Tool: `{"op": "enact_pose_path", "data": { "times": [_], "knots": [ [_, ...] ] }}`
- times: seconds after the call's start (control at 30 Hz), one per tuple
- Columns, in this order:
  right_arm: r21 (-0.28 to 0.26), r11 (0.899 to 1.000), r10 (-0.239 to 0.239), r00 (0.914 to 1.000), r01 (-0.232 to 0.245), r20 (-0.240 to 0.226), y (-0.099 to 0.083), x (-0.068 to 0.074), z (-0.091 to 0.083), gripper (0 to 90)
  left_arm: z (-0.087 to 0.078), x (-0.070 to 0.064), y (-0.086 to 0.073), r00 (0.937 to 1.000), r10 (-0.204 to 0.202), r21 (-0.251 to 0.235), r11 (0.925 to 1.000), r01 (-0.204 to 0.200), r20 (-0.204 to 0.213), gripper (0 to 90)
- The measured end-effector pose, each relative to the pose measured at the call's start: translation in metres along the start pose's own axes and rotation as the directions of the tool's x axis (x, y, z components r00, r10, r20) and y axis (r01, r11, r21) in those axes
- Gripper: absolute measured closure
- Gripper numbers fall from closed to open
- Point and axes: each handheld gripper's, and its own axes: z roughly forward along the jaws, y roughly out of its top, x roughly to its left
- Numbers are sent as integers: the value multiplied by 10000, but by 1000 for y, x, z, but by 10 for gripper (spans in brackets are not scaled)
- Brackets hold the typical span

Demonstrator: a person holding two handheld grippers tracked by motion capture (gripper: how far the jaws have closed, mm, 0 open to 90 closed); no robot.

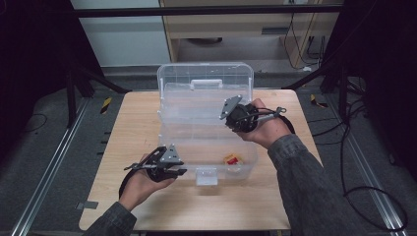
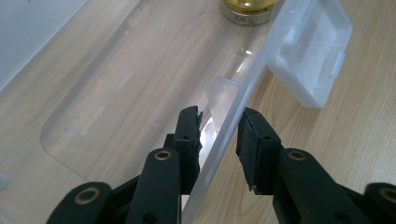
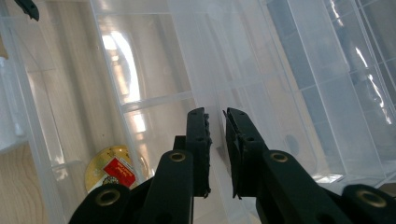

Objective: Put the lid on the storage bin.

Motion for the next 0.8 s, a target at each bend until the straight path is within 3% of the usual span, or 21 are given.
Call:
{"op": "enact_pose_path", "data": {
  "times": [0.8],
  "knots": [
    [-26,10000,-25,9999,25,-158,-7,14,-5,804,0,1,-1,10000,62,-69,10000,-62,39,695]
  ]
}}
